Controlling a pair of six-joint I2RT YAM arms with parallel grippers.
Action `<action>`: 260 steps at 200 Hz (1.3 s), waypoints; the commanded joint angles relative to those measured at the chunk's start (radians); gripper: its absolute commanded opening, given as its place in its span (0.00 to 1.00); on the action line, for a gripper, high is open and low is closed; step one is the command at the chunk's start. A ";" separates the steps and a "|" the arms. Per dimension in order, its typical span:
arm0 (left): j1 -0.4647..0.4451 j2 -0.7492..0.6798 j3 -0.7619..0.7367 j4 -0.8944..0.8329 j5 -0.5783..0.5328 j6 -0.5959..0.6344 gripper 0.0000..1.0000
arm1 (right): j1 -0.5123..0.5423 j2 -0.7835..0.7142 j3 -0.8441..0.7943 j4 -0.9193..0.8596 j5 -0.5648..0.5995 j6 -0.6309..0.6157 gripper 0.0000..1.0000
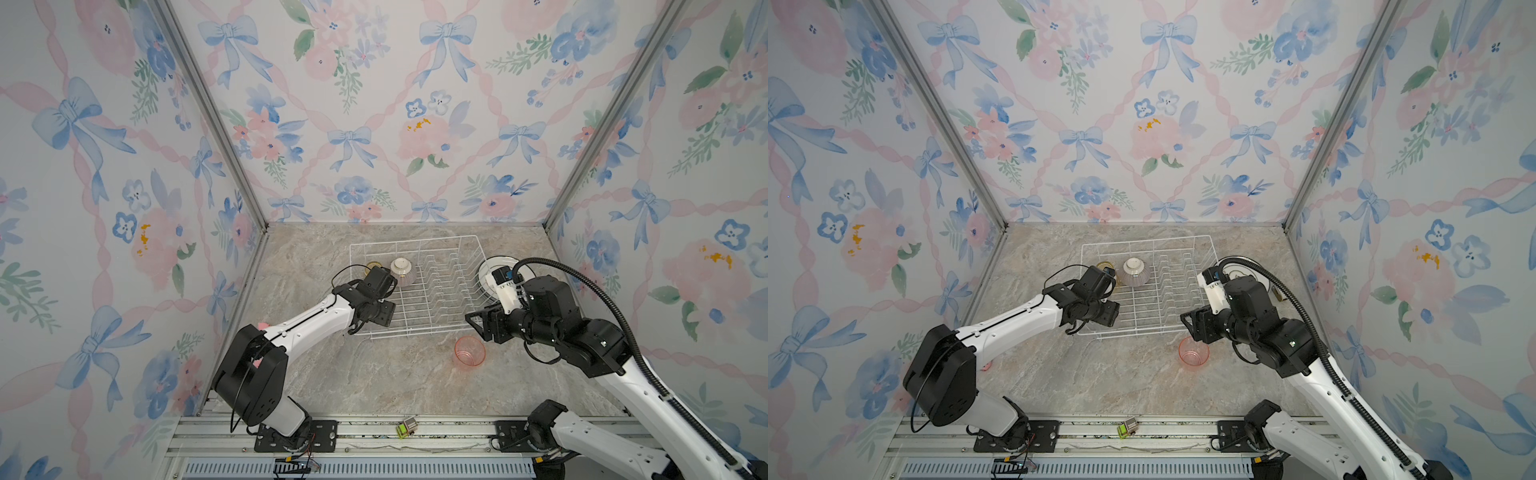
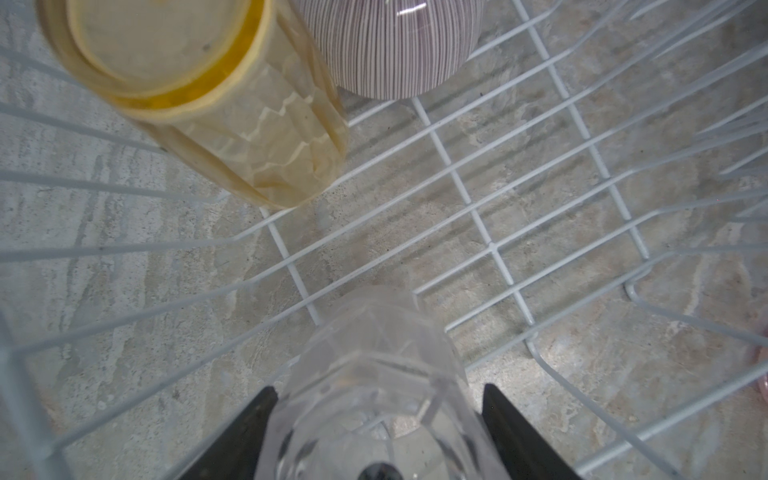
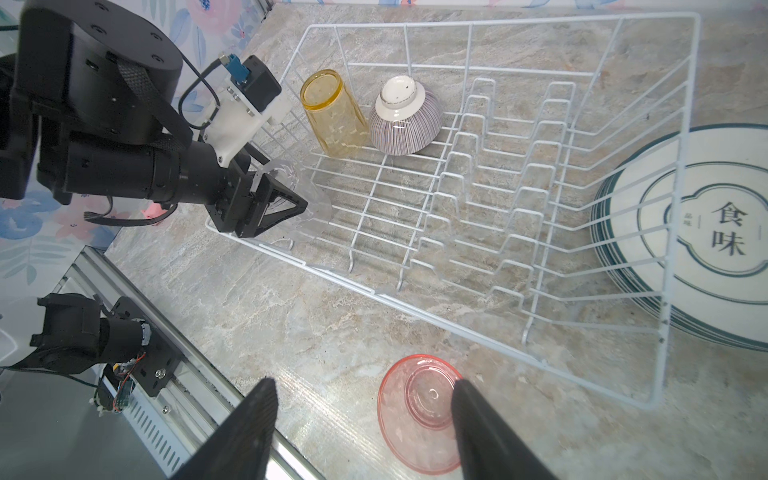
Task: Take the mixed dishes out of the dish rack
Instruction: 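Grasp the clear faceted glass with the left gripper while the right withdraws, then lift the clear glass with the left gripper while the right gripper approaches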
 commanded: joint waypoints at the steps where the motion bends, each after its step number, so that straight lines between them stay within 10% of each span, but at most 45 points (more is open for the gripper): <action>1: 0.006 0.009 0.008 -0.038 0.006 0.010 0.67 | -0.013 0.006 -0.016 0.022 -0.023 -0.012 0.69; 46: 0.009 0.000 0.016 -0.037 0.010 0.023 0.42 | -0.012 0.025 -0.037 0.055 -0.053 0.000 0.68; 121: 0.050 -0.075 0.063 -0.032 0.123 0.050 0.39 | -0.014 0.094 -0.104 0.247 -0.264 0.083 0.69; 193: 0.129 -0.183 0.085 0.083 0.418 0.069 0.36 | -0.030 0.130 -0.189 0.490 -0.488 0.183 0.64; 260: 0.222 -0.297 -0.078 0.524 0.777 -0.121 0.35 | -0.081 0.111 -0.335 0.836 -0.606 0.339 0.49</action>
